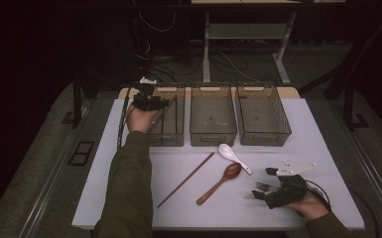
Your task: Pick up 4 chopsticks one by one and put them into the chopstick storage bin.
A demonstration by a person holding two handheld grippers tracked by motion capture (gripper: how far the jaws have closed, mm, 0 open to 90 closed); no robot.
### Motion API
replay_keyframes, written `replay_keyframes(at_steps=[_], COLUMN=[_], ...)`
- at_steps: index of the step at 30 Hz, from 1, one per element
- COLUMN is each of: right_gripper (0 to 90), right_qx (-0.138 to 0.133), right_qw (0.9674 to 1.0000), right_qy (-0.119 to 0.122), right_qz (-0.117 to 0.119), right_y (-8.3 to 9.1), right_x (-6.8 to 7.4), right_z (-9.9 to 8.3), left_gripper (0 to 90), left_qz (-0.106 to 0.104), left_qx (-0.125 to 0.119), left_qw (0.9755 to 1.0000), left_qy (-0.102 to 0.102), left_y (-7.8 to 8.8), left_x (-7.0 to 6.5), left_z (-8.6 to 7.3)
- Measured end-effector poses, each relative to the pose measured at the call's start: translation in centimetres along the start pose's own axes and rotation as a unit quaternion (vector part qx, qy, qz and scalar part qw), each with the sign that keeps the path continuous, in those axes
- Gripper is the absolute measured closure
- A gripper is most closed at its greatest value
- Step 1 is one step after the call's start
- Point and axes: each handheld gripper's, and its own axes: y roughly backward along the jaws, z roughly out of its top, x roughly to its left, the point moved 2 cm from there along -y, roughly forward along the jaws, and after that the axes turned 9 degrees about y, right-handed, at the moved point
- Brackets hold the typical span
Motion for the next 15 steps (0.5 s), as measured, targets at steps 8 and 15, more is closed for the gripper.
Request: replay_keyframes(at_steps=[8,15], right_gripper=[2.9,2.9], right_qx=[0.002,0.002], right_qw=[1.0,1.0], right_qy=[0.0,0.002], right_qz=[-0.001,-0.003], right_y=[0.0,-0.1], right_x=[0.0,0.0], right_z=[0.0,0.0], left_gripper=[44.1,38.7], left_qz=[-0.031,-0.045], left_qx=[-0.001,0.01], left_qw=[0.9994,0.9979], left_qy=[-0.015,-0.045], left_y=[1.9,3.6], left_x=[-1.6,-3.3], left_z=[-0.7,-2.3])
